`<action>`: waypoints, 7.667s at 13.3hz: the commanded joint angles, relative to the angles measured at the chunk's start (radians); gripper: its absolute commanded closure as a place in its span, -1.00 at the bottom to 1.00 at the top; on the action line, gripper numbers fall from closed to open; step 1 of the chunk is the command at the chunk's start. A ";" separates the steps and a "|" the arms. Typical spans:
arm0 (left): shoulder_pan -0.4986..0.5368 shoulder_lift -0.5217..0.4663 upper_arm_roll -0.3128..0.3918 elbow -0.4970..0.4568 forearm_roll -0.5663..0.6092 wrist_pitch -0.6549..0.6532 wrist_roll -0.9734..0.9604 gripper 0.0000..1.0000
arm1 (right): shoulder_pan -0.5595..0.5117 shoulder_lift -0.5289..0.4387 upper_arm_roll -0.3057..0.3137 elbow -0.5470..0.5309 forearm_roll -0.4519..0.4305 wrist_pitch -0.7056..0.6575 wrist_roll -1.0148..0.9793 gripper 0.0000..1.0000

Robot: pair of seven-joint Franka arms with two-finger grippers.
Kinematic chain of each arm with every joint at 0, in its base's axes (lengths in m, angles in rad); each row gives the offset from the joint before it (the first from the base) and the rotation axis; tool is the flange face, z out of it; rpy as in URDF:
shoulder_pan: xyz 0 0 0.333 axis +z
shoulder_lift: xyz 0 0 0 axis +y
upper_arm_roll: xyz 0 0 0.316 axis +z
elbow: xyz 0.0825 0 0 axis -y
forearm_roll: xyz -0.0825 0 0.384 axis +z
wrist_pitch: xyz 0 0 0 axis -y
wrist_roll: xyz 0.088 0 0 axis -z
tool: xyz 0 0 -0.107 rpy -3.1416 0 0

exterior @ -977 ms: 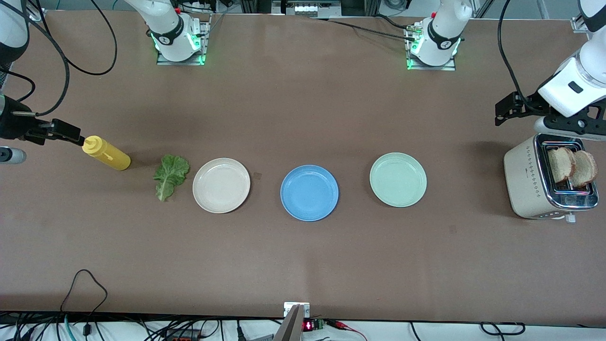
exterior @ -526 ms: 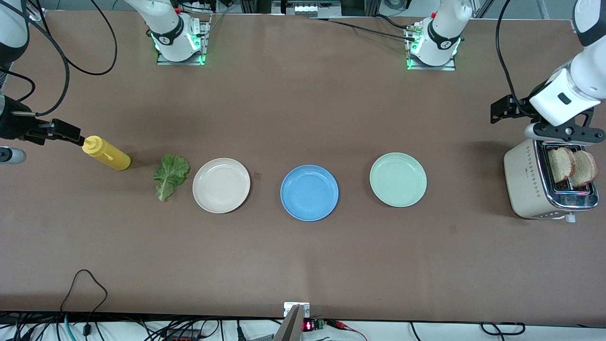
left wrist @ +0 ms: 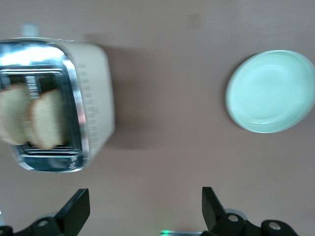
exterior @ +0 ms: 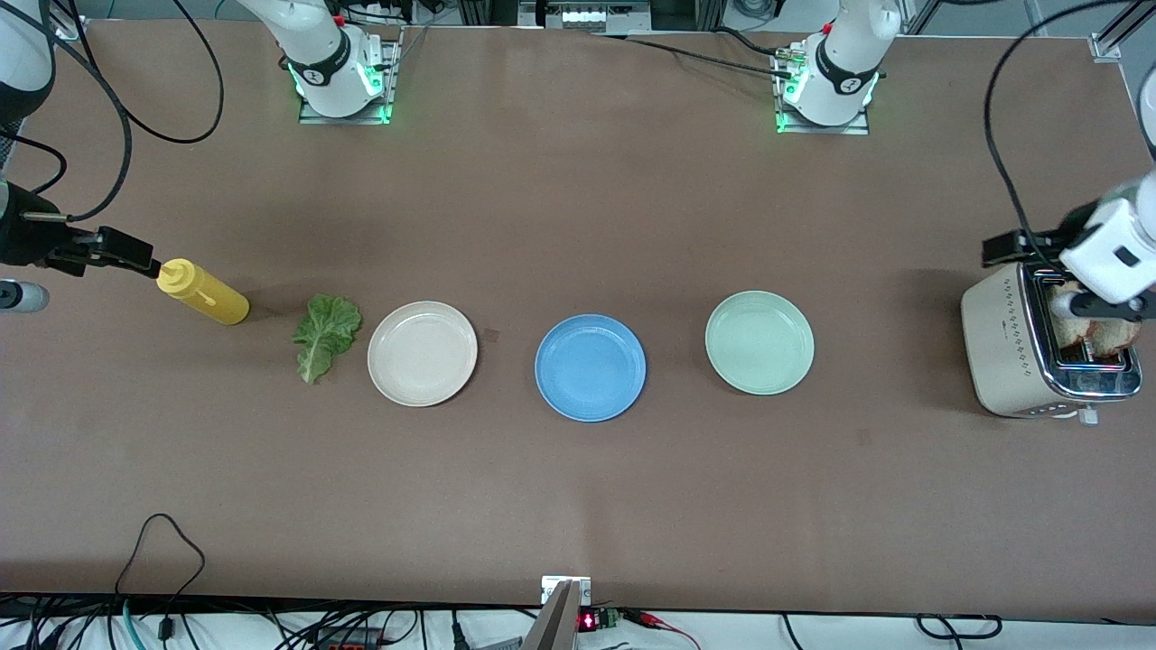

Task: Make sandwich in blue plate with both arms
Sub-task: 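Reach the left gripper down into the toaster onto a bread slice, then grasp the bread slice with the left gripper and lift it out, then carry the bread slice with the left gripper onto the blue plate, then withdraw the left gripper while the right gripper reaches the lettuce leaf, then grasp the lettuce leaf with the right gripper and lift it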

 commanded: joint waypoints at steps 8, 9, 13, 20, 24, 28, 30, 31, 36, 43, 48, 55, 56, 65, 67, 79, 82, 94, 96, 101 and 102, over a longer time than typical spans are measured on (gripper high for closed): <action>0.251 0.130 -0.011 -0.042 0.071 0.290 0.341 -0.82 | -0.001 -0.008 0.001 -0.005 0.005 -0.005 0.010 -1.00; 0.265 0.130 -0.013 -0.062 0.071 0.325 0.361 -0.57 | -0.001 -0.008 0.001 -0.005 0.005 -0.007 0.010 -1.00; 0.291 0.137 -0.016 -0.140 0.027 0.414 0.389 -0.29 | -0.001 -0.008 0.001 -0.005 0.005 -0.007 0.010 -1.00; 0.321 0.153 -0.014 -0.193 -0.003 0.442 0.392 0.60 | -0.003 -0.008 0.001 -0.005 0.005 -0.005 0.010 -1.00; 0.323 0.141 -0.016 -0.174 0.001 0.392 0.394 0.91 | -0.003 -0.008 0.001 -0.005 0.005 -0.007 0.009 -1.00; 0.309 0.096 -0.058 -0.006 0.011 0.184 0.383 0.91 | -0.006 -0.006 0.000 -0.005 0.005 -0.005 0.009 -1.00; 0.305 0.096 -0.100 0.102 0.016 0.076 0.377 0.91 | -0.006 -0.008 0.000 -0.005 0.005 -0.005 0.009 -1.00; 0.299 0.096 -0.129 0.134 0.014 0.024 0.375 0.90 | -0.005 -0.008 0.000 -0.005 0.005 -0.005 0.009 -1.00; 0.250 0.139 -0.331 0.128 -0.001 -0.056 0.371 0.90 | -0.006 -0.008 0.000 -0.006 0.005 -0.007 0.009 -1.00; 0.065 0.347 -0.359 0.127 -0.448 0.144 0.177 0.99 | -0.006 -0.006 0.000 -0.006 0.005 -0.005 0.010 -1.00; -0.054 0.473 -0.359 0.127 -0.845 0.411 0.165 0.99 | -0.008 -0.006 -0.002 -0.006 0.005 -0.005 0.010 -1.00; -0.214 0.602 -0.359 0.087 -1.087 0.697 0.330 0.99 | -0.008 0.000 -0.005 -0.006 0.005 -0.005 0.012 -1.00; -0.217 0.607 -0.359 0.076 -1.087 0.709 0.344 0.99 | -0.008 0.000 -0.005 -0.006 0.005 -0.005 0.012 -1.00; -0.258 0.647 -0.349 0.032 -1.060 0.793 0.369 -0.99 | -0.006 0.022 -0.005 -0.006 0.006 0.004 0.014 -1.00; -0.249 0.630 -0.339 0.028 -0.997 0.784 0.364 -1.00 | 0.000 0.038 -0.003 -0.006 0.005 0.001 0.013 -1.00; -0.249 0.311 -0.085 0.044 -0.065 0.228 0.355 -1.00 | 0.097 0.218 0.003 -0.091 -0.012 0.146 0.027 -1.00; -0.242 0.271 -0.040 0.151 0.024 0.082 0.351 -1.00 | 0.101 0.219 0.003 -0.248 -0.009 0.416 0.029 -1.00; -0.148 0.019 -0.039 0.252 -0.032 -0.026 0.147 -1.00 | 0.106 0.362 0.003 -0.479 -0.001 0.927 0.105 -1.00; -0.148 0.015 -0.039 0.251 -0.036 -0.065 0.137 -1.00 | 0.111 0.387 0.003 -0.477 -0.001 0.947 0.138 -1.00; -0.185 0.024 -0.063 0.254 -0.072 -0.073 0.142 -1.00 | 0.124 0.394 0.003 -0.479 0.000 0.943 0.155 -0.61; -0.182 0.012 -0.068 0.254 -0.073 -0.082 0.142 -1.00 | 0.124 0.394 0.003 -0.479 -0.001 0.940 0.152 -0.21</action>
